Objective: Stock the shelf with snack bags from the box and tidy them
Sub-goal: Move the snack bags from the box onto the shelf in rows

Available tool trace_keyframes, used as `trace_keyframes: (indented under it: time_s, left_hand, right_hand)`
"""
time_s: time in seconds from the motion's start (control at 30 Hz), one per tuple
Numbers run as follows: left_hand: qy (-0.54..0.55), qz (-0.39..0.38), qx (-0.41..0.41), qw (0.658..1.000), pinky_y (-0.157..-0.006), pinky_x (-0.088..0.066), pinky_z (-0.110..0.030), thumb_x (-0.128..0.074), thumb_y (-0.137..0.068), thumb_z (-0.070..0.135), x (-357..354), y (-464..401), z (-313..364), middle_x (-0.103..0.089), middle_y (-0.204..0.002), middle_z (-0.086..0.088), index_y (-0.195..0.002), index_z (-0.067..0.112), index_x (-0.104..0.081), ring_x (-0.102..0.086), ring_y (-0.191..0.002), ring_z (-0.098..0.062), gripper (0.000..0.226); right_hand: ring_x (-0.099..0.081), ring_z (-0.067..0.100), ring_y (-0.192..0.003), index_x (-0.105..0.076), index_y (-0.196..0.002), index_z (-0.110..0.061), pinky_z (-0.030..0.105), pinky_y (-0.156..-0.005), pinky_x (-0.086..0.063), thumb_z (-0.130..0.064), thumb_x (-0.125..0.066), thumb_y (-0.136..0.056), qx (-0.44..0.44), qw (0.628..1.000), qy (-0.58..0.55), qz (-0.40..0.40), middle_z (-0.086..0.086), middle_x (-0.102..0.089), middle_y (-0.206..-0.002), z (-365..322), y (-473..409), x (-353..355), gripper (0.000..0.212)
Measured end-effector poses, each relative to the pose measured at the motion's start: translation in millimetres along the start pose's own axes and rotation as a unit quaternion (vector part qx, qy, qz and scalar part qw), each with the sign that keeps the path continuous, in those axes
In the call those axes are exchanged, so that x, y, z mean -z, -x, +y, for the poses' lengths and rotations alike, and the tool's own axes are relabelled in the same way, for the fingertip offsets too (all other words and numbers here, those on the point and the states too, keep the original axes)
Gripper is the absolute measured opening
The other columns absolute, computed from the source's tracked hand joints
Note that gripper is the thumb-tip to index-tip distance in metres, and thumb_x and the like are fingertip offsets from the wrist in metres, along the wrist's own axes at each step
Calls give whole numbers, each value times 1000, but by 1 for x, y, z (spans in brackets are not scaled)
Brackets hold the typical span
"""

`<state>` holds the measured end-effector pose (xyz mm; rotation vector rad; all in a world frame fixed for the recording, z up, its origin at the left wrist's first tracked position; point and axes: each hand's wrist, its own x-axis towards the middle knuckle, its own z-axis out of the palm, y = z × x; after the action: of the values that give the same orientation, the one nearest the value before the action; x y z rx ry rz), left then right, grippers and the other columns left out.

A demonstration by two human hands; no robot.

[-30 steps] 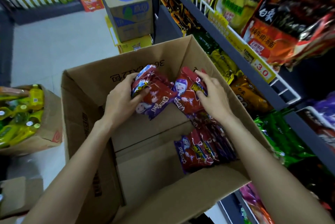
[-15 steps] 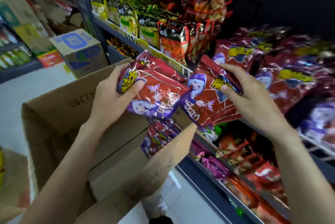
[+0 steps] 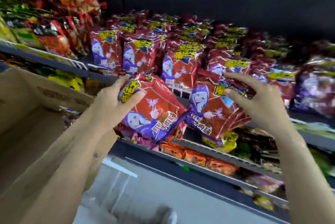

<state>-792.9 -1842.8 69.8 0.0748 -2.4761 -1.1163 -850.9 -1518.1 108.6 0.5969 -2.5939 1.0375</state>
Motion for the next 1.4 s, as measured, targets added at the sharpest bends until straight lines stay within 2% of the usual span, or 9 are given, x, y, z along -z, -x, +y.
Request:
trace_keyframes:
  time_s: [0.13,0.2,0.33,0.43,0.63,0.77,1.07,1.23,1.4]
  left_hand:
    - [-29,-37,-75,996,-71,-49,-17,-46,-70,72,-43,-24,34,-65,-78,16,-116,31,-55,-62,-72,0,62]
    - [-38,-63,-109,991,-64,-50,-25,-45,-72,73,-59,-32,49,-67,-71,8,-113,36,-53,-63,-63,-6,56]
    - [-42,-91,-153,983,-58,-47,-20,-44,-70,74,-89,-44,75,-64,-61,16,-102,40,-54,-59,-56,1,48]
    - [-41,-111,-190,975,-60,-48,-21,-45,-72,73,-111,-51,100,-64,-65,21,-95,42,-55,-59,-61,3,40]
    - [-53,-93,-229,967,-55,-43,-18,-41,-74,75,-156,-62,151,-59,-59,17,-101,30,-63,-57,-54,1,57]
    - [-51,-83,-224,970,-61,-51,-24,-40,-73,78,-187,-66,180,-62,-67,22,-100,39,-57,-59,-62,6,50]
    - [-62,-34,-228,971,-56,-44,-12,-42,-75,72,-229,-58,225,-54,-62,29,-96,36,-57,-54,-57,12,43]
    - [-124,1,-256,959,-51,-53,-35,-39,-76,75,-240,-61,234,-68,-69,10,-107,22,-65,-62,-57,-8,67]
    - [-155,3,-271,950,-44,-42,-17,-41,-76,72,-243,-65,247,-64,-72,17,-107,26,-63,-52,-58,1,60]
  right_hand:
    - [-65,39,-71,-55,-120,-48,41,-61,-54,-41,-62,-85,-28,998,20,45,-27,-60,-107,28,15,36,36]
    - [-61,31,-56,-56,-120,-47,33,-53,-52,-40,-60,-86,-52,996,20,66,-22,-62,-108,43,20,50,34]
    - [-65,5,-93,-59,-121,-41,20,-71,-55,-30,-60,-88,-86,989,-46,114,-22,-61,-112,72,29,82,34]
    - [-60,-13,-92,-61,-123,-35,5,-66,-49,-24,-59,-90,-90,987,-61,119,-18,-61,-115,91,33,110,34]
    - [-60,-1,-96,-57,-127,-32,4,-75,-46,-25,-54,-94,-58,992,49,99,-13,-59,-120,132,31,170,34]
    - [-65,10,-85,-54,-126,-36,25,-74,-52,-29,-50,-96,-33,993,107,34,-8,-64,-111,169,6,203,31]
    - [-52,14,-118,-51,-133,-29,39,-101,-43,-39,-43,-95,65,970,188,-141,-2,-56,-130,243,-53,212,40]
    - [-36,31,-130,-56,-129,-33,55,-102,-34,-38,-51,-93,128,947,291,-49,8,-41,-144,265,-51,201,36]
    - [-43,30,-120,-65,-117,-26,46,-95,-34,-21,-69,-83,214,911,346,67,8,-51,-133,266,-15,199,35]
